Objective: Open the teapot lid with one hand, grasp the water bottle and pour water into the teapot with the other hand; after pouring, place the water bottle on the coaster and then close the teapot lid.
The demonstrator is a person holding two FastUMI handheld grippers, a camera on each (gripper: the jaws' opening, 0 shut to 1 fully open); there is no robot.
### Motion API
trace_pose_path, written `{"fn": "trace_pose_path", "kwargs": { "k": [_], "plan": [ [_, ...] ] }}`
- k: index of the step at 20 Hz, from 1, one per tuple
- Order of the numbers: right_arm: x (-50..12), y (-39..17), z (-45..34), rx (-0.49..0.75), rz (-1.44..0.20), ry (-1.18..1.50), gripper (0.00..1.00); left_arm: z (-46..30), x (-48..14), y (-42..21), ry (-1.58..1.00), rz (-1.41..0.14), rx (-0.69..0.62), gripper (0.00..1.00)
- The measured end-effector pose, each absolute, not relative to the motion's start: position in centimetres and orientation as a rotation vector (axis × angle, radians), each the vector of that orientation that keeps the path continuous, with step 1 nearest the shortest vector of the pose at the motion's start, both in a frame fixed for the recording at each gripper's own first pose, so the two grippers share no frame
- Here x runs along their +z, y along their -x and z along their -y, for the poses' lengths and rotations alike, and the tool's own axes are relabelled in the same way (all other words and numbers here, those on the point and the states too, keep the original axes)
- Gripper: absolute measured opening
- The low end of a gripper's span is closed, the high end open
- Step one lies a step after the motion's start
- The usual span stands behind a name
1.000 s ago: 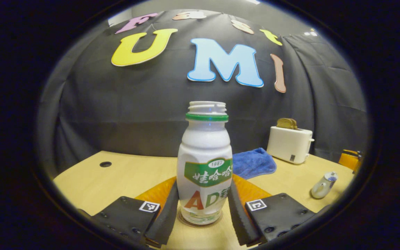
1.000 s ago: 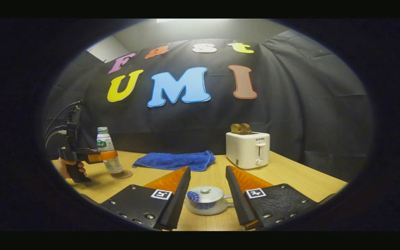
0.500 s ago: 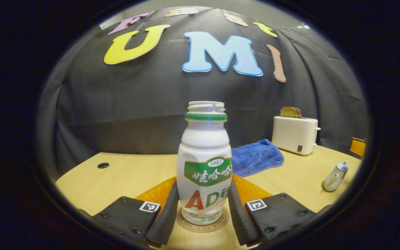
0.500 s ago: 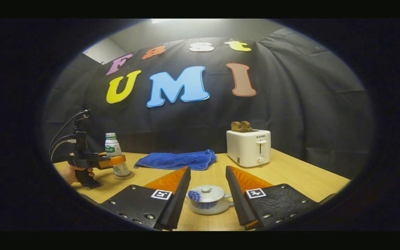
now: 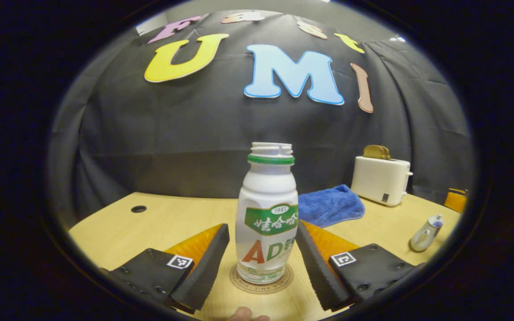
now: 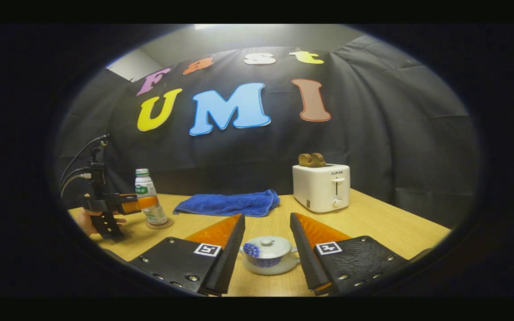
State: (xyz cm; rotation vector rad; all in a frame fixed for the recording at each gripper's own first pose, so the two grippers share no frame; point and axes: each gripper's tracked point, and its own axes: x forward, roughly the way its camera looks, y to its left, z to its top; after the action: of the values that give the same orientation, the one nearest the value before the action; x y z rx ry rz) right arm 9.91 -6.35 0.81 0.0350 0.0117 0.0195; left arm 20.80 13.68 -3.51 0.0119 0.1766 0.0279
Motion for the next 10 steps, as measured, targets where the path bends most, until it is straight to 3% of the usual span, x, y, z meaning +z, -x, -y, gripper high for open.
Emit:
{"fn": "trace_pose_path", "kwargs": {
  "k": [2,8,10],
  "plan": [
    [0.9,-9.8,6.2,0.010,-0.004,0.011,0.63,-13.5,-3.5,-19.6,-0.019,-0.178,0.034,0.96],
    [1.6,-8.9,3.1,0.046,0.011,0.102,0.63,-11.4,-1.4,-13.0,-0.029,-0.127,0.049,1.00],
    [1.7,-7.9,1.3,0.063,-0.001,0.107,0.64,-9.5,-1.0,-10.0,-0.029,-0.108,0.046,0.93]
  ]
}}
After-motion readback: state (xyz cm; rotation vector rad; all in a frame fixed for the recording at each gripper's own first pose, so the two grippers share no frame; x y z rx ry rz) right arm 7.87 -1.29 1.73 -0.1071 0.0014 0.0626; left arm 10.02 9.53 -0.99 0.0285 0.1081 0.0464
